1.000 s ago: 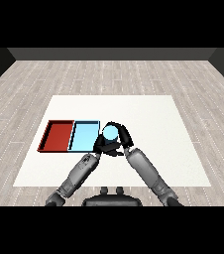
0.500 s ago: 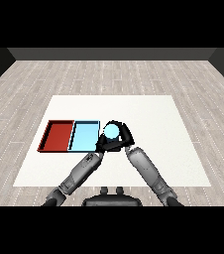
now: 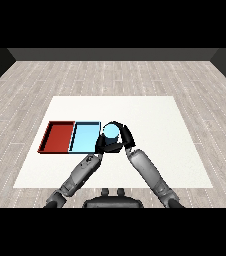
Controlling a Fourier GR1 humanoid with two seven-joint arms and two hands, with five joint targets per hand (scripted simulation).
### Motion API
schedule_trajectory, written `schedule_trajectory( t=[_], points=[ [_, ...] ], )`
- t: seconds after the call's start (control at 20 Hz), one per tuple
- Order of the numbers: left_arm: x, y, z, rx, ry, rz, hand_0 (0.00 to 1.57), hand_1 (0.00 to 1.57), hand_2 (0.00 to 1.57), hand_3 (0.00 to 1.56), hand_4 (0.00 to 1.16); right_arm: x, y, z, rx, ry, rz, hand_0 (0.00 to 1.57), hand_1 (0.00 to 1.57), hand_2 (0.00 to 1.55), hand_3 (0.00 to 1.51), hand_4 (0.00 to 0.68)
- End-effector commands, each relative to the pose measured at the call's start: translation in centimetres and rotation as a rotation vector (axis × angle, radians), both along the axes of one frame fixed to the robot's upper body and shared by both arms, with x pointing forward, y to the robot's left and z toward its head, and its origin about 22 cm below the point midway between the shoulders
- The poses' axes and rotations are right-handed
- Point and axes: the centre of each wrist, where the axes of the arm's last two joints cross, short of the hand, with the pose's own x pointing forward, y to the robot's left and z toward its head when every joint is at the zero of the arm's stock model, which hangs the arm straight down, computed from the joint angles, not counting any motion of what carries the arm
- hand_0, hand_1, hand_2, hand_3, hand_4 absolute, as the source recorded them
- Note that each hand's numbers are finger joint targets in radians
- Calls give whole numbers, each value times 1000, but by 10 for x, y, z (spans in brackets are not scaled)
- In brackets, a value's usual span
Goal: Pick the blue can and put it in the blue box
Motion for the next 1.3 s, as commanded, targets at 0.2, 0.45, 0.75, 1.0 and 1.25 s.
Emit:
schedule_trajectory(
  t=[0.2, 0.45, 0.75, 1.0, 1.25],
  points=[
    [1, 1, 1, -13, -20, 19, 1571, 1571, 1571, 1488, 1128, 0, -18, 3, -18, 15, -2, 0, 0, 0, 0, 0],
    [-5, -9, 7, 8, -48, 41, 1571, 1571, 1571, 1490, 1132, -9, -13, -15, -31, -5, 26, 0, 0, 0, 0, 0],
    [7, 31, -5, 50, -44, 58, 1571, 1571, 1571, 1490, 1129, 13, -54, -4, 112, 14, -65, 0, 0, 0, 0, 0],
    [18, 45, -17, 109, -10, 128, 1571, 1571, 1571, 1485, 1128, 2, -81, -23, 136, 29, -130, 0, 0, 0, 0, 0],
    [44, 101, 1, 195, 8, 219, 1571, 1571, 1571, 1481, 1130, -6, -80, -25, 200, 43, -169, 0, 0, 0, 0, 0]
  ],
)
